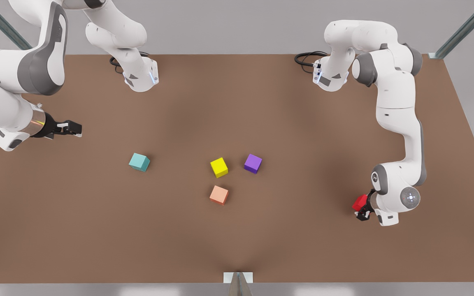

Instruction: Pick up red wooden cube and pass to hand red wooden cube and place in blue wooden cube

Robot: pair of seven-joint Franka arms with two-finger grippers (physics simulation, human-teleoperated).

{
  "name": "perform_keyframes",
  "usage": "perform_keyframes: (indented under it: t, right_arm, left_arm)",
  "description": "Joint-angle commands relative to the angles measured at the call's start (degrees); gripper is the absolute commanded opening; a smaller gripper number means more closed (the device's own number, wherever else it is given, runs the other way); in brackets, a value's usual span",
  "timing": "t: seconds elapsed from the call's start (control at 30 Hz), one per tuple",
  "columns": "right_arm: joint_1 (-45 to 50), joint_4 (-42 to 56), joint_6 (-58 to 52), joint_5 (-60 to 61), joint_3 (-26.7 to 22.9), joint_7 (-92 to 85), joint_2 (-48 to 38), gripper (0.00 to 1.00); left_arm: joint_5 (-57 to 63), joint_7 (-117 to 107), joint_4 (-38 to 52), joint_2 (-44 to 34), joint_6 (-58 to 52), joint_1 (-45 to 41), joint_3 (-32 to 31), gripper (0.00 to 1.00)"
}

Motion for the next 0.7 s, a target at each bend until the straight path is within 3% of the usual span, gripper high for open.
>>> perform_keyframes:
  t: [0.0,0.03,0.07,0.13,0.27,0.37,0.4,0.53,0.57,0.67]
  right_arm:
    - [0.2,0.0,-0.2,0.0,0.0,0.1,0.0,1.0]
    - [0.2,0.0,-0.2,0.0,0.0,0.1,0.0,1.0]
    - [0.2,0.0,-0.2,0.0,0.0,0.1,0.0,1.0]
    - [0.2,0.0,-0.2,0.1,0.0,0.2,0.0,1.0]
    - [0.2,0.0,-0.4,0.1,0.0,0.0,0.0,1.0]
    - [0.2,0.1,-0.4,4.2,0.0,-3.9,2.9,1.0]
    - [0.3,0.1,-0.7,7.1,0.2,-9.6,5.0,1.0]
    - [-0.8,0.2,-2.7,45.5,-0.2,-17.9,22.0,1.0]
    - [-0.7,0.5,-2.0,52.0,-0.2,-26.3,27.2,1.0]
    - [1.7,0.6,1.5,63.1,0.0,-55.2,33.2,1.0]
  left_arm:
    - [0.1,1.7,0.2,0.2,0.5,0.0,0.0,0.93]
    - [0.1,1.7,0.5,0.3,0.5,0.0,0.0,0.75]
    - [0.1,1.6,0.5,0.3,0.4,0.0,-0.3,0.64]
    - [0.1,1.5,1.0,0.1,0.4,0.0,-0.4,0.52]
    - [-0.4,0.2,5.0,-0.1,-0.1,0.7,-3.8,0.5]
    - [-1.2,-0.2,12.4,-2.3,-2.8,0.8,-15.9,0.5]
    - [-15.0,-1.2,16.3,-1.9,-2.9,1.2,-20.6,0.5]
    - [-20.0,22.0,18.9,1.3,-18.0,0.8,-42.1,0.5]
    - [-22.4,29.3,19.0,3.4,-18.9,1.0,-45.3,0.5]
    - [-28.0,43.6,21.7,9.6,-20.0,0.9,-46.7,0.5]
